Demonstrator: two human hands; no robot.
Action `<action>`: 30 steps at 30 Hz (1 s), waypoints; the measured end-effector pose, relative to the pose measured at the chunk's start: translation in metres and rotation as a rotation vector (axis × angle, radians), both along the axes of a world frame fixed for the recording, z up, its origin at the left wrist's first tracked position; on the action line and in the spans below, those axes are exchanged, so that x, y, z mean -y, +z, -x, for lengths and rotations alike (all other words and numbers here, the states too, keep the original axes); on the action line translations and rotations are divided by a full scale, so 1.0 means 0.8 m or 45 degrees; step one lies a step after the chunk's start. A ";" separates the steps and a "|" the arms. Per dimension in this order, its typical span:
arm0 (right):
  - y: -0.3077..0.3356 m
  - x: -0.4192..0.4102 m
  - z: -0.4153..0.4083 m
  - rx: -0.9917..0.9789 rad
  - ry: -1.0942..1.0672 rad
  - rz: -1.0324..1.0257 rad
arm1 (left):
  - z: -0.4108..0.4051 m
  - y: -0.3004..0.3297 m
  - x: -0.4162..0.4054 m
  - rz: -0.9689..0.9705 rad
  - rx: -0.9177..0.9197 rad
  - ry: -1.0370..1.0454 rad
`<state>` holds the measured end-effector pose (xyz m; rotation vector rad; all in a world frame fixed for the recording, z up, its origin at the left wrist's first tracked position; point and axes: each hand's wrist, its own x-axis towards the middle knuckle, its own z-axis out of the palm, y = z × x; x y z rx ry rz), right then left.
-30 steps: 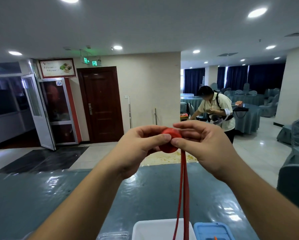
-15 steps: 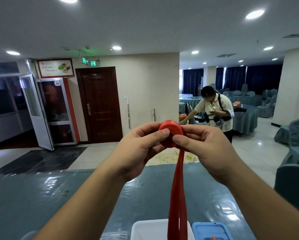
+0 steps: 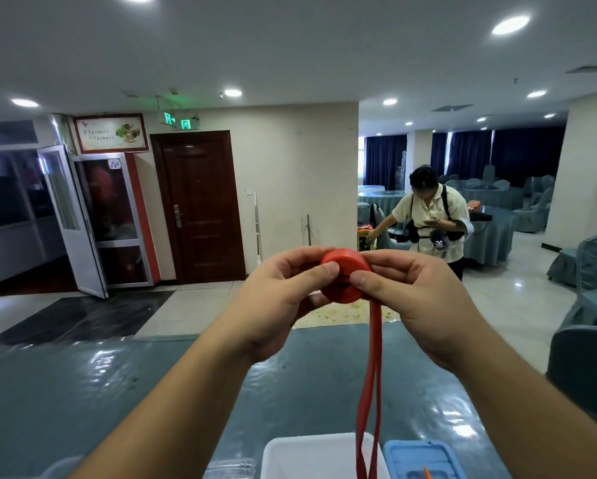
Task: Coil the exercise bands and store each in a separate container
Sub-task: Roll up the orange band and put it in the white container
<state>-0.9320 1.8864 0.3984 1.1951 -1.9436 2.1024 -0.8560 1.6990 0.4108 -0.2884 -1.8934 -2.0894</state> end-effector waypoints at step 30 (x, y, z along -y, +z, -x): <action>0.000 -0.002 0.004 -0.074 -0.049 0.129 | 0.017 -0.006 -0.009 -0.229 0.058 -0.060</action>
